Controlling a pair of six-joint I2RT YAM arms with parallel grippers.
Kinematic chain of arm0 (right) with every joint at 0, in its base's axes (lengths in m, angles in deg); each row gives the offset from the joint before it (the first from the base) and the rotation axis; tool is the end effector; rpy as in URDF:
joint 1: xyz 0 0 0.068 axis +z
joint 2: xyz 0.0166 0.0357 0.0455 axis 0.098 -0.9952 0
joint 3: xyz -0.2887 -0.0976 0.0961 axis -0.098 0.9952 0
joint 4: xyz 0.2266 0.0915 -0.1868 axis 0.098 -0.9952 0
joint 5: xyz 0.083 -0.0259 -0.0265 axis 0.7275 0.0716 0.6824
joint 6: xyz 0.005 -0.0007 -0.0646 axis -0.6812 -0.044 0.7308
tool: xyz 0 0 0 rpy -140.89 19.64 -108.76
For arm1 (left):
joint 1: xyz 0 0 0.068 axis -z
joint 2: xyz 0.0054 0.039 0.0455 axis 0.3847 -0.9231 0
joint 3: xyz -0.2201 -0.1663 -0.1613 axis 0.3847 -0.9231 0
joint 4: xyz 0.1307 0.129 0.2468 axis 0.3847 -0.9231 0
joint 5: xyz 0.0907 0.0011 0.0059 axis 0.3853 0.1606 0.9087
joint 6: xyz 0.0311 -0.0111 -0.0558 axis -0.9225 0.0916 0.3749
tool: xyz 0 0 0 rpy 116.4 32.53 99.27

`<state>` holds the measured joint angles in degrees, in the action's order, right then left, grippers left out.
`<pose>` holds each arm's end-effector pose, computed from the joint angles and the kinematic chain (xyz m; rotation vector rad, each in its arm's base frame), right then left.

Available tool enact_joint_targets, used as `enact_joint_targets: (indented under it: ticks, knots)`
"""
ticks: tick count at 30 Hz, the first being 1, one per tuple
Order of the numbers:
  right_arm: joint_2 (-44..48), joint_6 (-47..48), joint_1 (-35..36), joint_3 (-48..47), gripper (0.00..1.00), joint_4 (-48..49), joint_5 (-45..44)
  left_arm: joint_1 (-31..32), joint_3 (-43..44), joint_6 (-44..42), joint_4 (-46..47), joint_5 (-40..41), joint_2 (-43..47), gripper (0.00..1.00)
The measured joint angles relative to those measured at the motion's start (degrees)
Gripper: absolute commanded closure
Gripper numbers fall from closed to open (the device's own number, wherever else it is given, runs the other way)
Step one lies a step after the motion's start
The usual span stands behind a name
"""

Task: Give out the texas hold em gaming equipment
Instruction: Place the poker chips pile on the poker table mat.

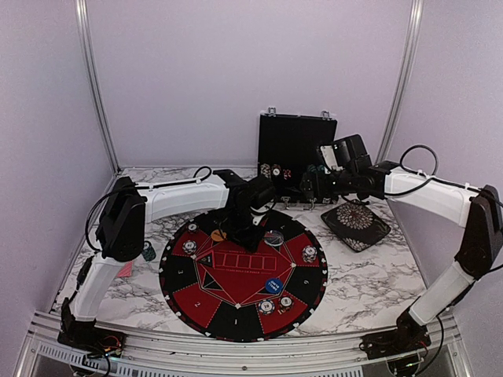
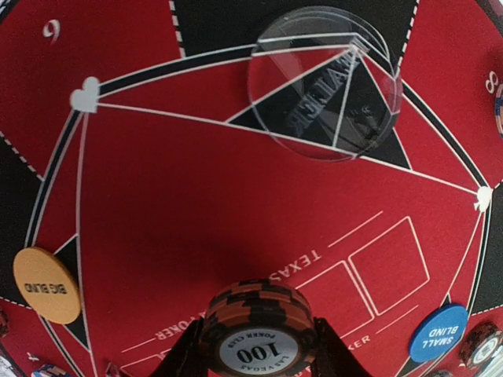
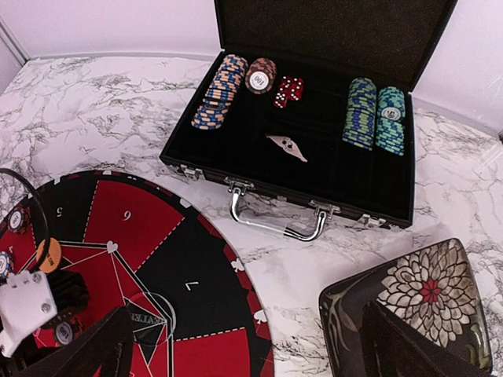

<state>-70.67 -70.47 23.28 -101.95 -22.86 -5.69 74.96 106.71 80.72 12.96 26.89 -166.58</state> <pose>0.3592 0.1913 0.3101 -0.2771 2.2317 0.2438 0.3554 -0.4592 0.1908 0.9167 2.7049 -0.2389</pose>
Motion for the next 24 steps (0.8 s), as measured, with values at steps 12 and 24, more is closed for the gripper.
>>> enact_joint_targets:
  ticks: [12,24]
  knots:
    - [0.13,-0.57,0.0,0.55,0.02,-0.02,-0.37,2.45,2.62,0.7,-0.17,-0.37,-3.74,0.53]
    - [0.13,-0.55,0.0,0.63,0.03,-0.96,0.0,2.47,2.69,0.09,-0.11,-0.33,-4.02,0.23]
